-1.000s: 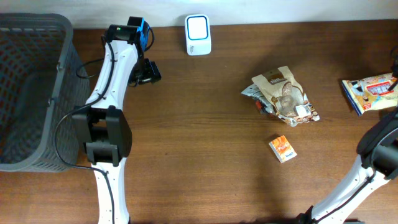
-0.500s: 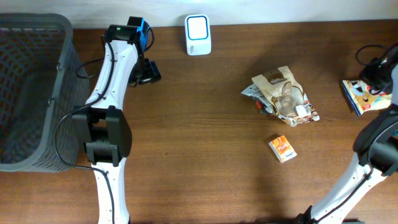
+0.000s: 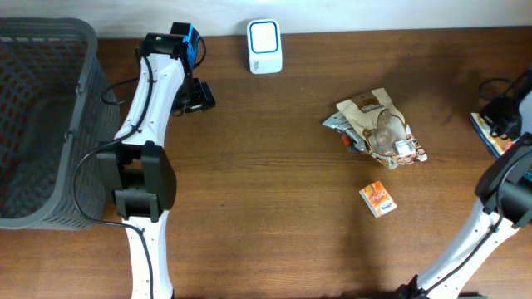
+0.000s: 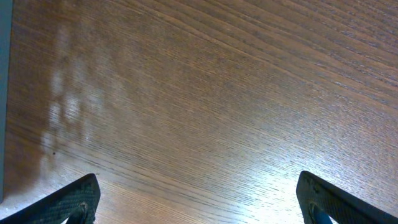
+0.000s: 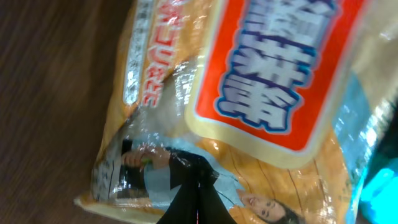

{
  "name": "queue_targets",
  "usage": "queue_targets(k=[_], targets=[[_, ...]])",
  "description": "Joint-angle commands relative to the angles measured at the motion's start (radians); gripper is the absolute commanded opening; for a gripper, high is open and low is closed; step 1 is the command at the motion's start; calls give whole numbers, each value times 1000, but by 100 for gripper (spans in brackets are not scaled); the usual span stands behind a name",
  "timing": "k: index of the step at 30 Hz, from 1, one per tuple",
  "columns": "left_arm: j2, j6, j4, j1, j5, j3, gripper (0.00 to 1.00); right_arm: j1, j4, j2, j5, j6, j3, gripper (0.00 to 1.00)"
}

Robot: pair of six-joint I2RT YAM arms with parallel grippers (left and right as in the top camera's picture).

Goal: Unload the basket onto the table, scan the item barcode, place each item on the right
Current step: 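Carry the wipes pack right and drop it at the table's right edge, then move the right gripper to the brown PanTree bag and grasp it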

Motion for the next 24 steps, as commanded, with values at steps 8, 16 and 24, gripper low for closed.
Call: queue_targets(k=[8,16,24], targets=[[7,-9,-1,-2,-11,17,99,0,-203,-53,-82,8,226,4],[7,-9,-1,-2,-11,17,99,188,-527,-97,-610,-448,397,89],[7,-9,-1,-2,-11,17,99,603,-417,-96,-94,-467,165,99]])
